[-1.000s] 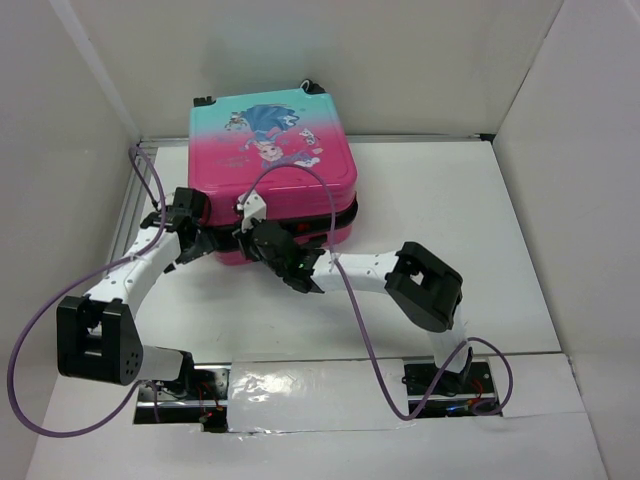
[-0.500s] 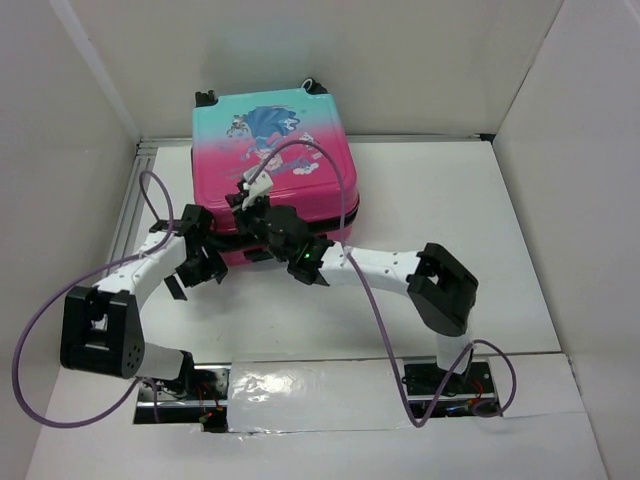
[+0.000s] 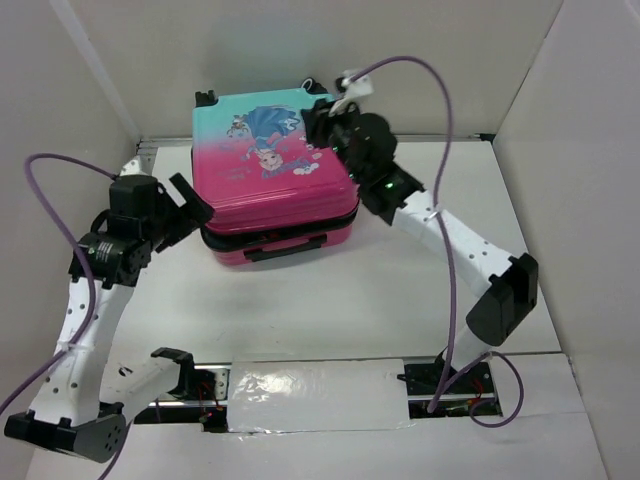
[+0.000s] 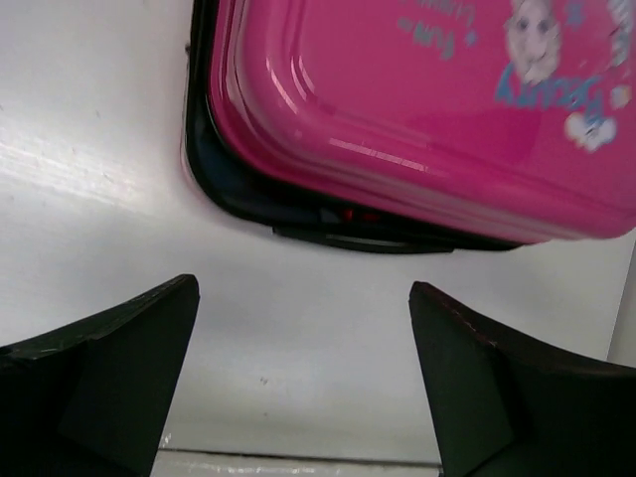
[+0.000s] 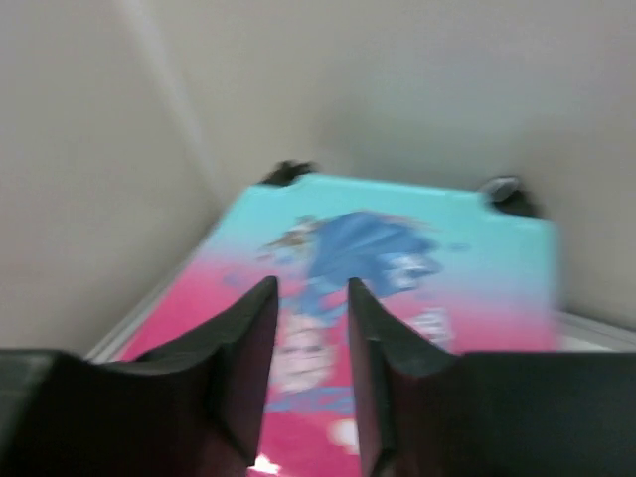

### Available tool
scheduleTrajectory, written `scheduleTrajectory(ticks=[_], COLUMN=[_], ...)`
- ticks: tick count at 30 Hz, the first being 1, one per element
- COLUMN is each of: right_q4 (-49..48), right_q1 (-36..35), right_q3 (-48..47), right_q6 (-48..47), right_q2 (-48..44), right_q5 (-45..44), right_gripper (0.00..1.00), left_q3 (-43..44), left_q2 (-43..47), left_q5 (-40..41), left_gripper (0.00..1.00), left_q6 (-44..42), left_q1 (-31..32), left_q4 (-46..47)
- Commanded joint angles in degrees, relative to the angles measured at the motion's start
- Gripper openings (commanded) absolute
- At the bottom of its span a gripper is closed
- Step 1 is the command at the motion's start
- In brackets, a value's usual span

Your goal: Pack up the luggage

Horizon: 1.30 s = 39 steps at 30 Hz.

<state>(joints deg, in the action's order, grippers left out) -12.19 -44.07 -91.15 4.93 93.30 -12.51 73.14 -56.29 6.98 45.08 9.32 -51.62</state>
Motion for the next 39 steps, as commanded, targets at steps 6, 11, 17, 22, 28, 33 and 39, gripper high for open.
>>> scheduleTrajectory(ticks=[6,11,17,22,28,33,39], right_q4=[10.9,14.8,15.7,17.3,16.8,17.4,12.4], right_q1=[17.8,28.3,34.6,31.8,28.2,27.6,25.0], right_q3=[-2.6,-7.7,-8.9,-12.7,-16.2,-17.0,-7.0], right_q6=[1.9,6.0,9.4,6.3,5.1,7.0,7.0], right_q2=[-2.6,4.9,15.3,24.8,32.6,35.1,32.1], right_q5=[1.4,9.8,15.2,14.0,14.1,16.4,15.8], right_gripper=[0.61,0.65,0.69,0.75,0.75,0.75,0.75], left_q3=[11.3,12.5,9.8,5.8,4.1,5.9,13.8], left_q2=[-8.9,-17.7,-25.3,-33.9,-42.9,-48.5,-56.5], left_q5=[16.6,16.0,12.1,10.3,7.6,2.3,-1.2], left_gripper=[1.00,1.00,1.00,1.00,1.00,1.00,1.00], left_q6=[-6.2,-7.6,-8.1,-9.1,-10.6,-12.8,-13.4], left_q1=[-2.6,-11.0,-19.9,-22.2,-23.3,-23.3,-21.5], left_q4=[6.7,12.2,18.2,23.7,28.7,31.4,31.4])
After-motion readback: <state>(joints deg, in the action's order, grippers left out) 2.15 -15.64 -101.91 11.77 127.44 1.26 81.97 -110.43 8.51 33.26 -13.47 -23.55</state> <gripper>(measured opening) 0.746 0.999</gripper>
